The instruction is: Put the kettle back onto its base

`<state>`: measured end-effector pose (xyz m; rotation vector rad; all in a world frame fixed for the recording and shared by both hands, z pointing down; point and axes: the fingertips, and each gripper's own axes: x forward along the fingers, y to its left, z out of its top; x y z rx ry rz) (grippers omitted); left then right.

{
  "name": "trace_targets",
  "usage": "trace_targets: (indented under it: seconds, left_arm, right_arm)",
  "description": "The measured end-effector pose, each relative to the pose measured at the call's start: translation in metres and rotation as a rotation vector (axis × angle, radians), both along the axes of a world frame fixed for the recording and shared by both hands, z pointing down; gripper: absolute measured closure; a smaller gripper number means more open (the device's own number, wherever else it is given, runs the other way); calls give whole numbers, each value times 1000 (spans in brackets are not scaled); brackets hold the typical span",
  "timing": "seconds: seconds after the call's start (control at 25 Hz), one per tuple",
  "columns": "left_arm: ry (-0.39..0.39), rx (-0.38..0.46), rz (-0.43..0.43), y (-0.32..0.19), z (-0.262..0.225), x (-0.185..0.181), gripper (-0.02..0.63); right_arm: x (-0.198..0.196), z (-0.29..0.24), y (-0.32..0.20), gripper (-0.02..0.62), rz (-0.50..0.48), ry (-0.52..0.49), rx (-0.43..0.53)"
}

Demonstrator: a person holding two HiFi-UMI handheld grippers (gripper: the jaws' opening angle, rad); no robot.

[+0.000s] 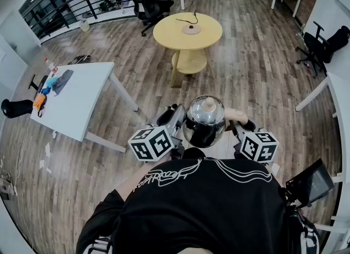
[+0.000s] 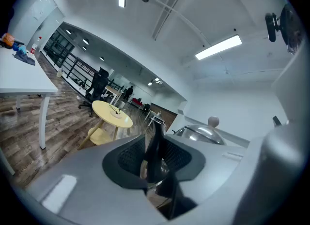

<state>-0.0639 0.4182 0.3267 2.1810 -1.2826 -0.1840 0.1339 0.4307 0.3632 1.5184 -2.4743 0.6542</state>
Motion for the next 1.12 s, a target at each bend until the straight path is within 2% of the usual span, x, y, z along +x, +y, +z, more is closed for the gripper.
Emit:
trace_targets:
  seconds: [0.2, 0.4, 0.6, 0.8, 0.92, 1.12]
  left_arm:
    - [2, -33, 14, -35, 19, 9, 505]
    - [-3, -78, 39, -96, 42, 13, 505]
    - [0, -120, 82, -189, 60, 20, 505]
    - [-4, -157, 112, -302, 69, 14, 505]
    - [-2, -144, 123, -368, 66, 6, 505]
    - [0, -55, 142, -458, 48, -7, 505]
  right_arm:
    - [10, 19, -36, 485, 17, -4, -23]
    - [14, 40, -90, 485, 40, -2, -57]
    - [20, 56, -176, 486, 90, -1, -94]
    - [15, 66, -283, 485, 120, -8, -115]
    - [6, 62, -348, 485, 118, 2, -99]
    - [-10, 45, -428, 485, 115, 29, -25]
